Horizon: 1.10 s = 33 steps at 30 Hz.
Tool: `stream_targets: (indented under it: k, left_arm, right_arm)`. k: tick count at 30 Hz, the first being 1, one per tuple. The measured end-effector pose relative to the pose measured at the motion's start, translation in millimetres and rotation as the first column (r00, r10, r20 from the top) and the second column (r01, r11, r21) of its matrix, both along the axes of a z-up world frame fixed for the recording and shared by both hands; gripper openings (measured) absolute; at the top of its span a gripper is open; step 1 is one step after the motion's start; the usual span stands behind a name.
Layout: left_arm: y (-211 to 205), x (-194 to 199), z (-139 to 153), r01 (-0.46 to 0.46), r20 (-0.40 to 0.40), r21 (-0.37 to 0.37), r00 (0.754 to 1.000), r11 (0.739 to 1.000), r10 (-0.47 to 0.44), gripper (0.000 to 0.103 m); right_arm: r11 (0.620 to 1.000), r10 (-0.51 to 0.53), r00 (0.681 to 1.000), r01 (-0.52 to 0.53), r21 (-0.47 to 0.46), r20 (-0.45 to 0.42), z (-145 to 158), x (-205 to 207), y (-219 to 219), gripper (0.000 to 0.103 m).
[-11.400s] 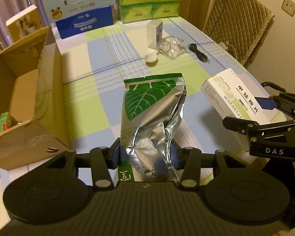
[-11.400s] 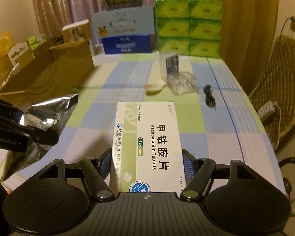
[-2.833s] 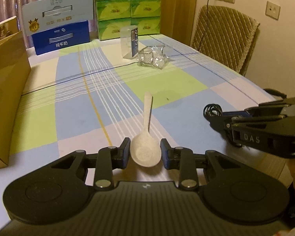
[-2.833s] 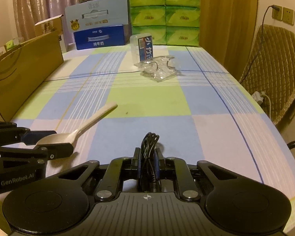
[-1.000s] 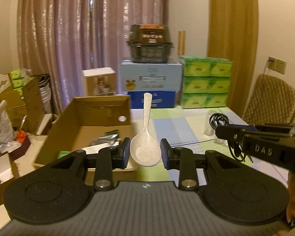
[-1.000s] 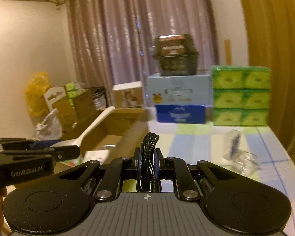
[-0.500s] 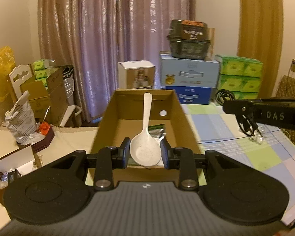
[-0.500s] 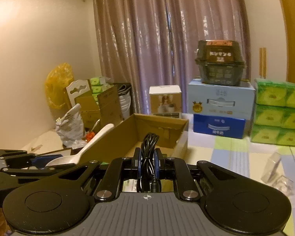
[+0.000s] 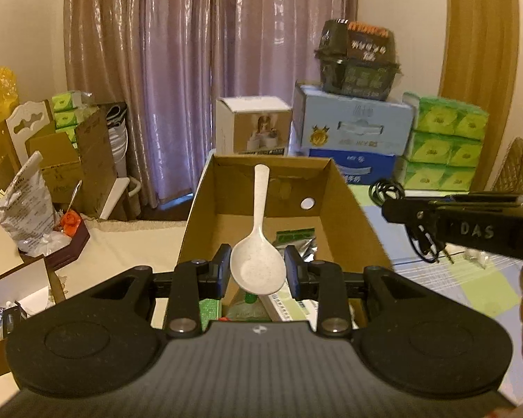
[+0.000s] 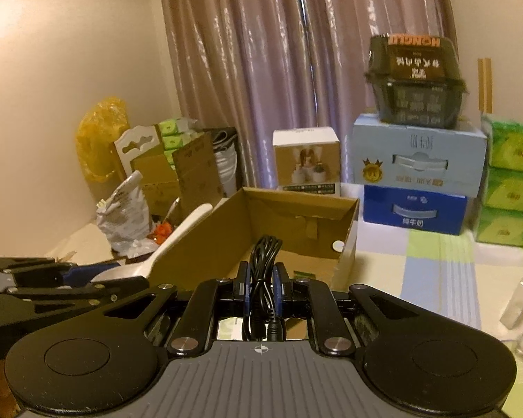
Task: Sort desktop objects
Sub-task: 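Carry the spoon with the left tool while the right tool carries the cable to the cardboard box, then drop the spoon into the cardboard box with the left tool while the right tool drops the cable, then move both open tools back over the clear tray and wire holder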
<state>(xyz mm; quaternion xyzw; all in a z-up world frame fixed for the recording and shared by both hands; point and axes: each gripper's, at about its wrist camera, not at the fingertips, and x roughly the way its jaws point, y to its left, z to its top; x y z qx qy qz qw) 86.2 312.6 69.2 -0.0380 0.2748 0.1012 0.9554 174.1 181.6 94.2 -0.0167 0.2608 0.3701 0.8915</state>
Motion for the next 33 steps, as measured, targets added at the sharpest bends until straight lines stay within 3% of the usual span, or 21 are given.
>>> stream_targets:
  k: [2,3,5,8,11,17,20,22,29,33]
  left_arm:
    - [4.3,9.9,-8.6,-0.005,-0.01,0.0,1.0,1.0,0.005,0.029]
    - [7.5,14.1,-13.1,-0.012,-0.017,-0.004,1.0,1.0,0.012,0.036]
    - [12.7,16.1,-18.1,-0.017,-0.017,-0.028,1.0,0.999,0.016,0.036]
    - [15.3,13.3,-22.4,-0.026,-0.018,-0.029,1.0,0.999,0.026,0.036]
    - [16.5,6.2,-23.8,-0.024,-0.012,-0.029,1.0,0.999,0.024,0.045]
    - [18.4,-6.3,-22.3,-0.043,-0.003,-0.019,0.999,0.999,0.042,0.052]
    - [17.0,-11.8,-20.0,-0.041,0.01,-0.019,0.999,0.999,0.042,0.062]
    - [14.3,-15.4,-18.4,-0.038,0.014,-0.016,0.999,0.999,0.038,0.062]
    - [-3.8,-23.0,-11.9,-0.025,0.013,-0.005,1.0,1.0,0.025,0.068]
    - [-20.3,-28.2,-7.7,-0.01,0.017,-0.005,1.0,1.0,0.011,0.069]
  right_arm:
    - [1.0,-0.002,1.0,0.002,-0.005,-0.006,-4.6,6.1,3.7,0.01]
    - [1.0,-0.003,1.0,0.003,-0.006,-0.013,-7.0,9.6,4.8,0.01]
    - [1.0,-0.005,1.0,0.005,-0.005,-0.022,-10.3,13.4,5.9,0.01]
    - [1.0,-0.004,1.0,0.004,-0.003,-0.03,-14.4,17.5,8.2,0.01]
    - [1.0,-0.003,0.999,0.003,-0.003,-0.038,-17.1,21.5,13.1,0.01]
    - [0.999,0.026,0.998,-0.025,0.021,-0.053,-18.0,28.6,23.5,0.01]
    - [0.999,0.015,0.999,-0.013,0.046,-0.041,-14.4,29.0,18.5,0.02]
    - [0.998,-0.003,0.999,0.005,0.055,-0.037,-11.8,29.1,10.9,0.035]
    - [0.999,-0.031,0.999,0.032,0.033,-0.022,-0.9,21.3,-21.0,0.04]
    - [0.999,-0.041,0.999,0.041,0.01,-0.024,5.0,12.5,-44.7,0.054]
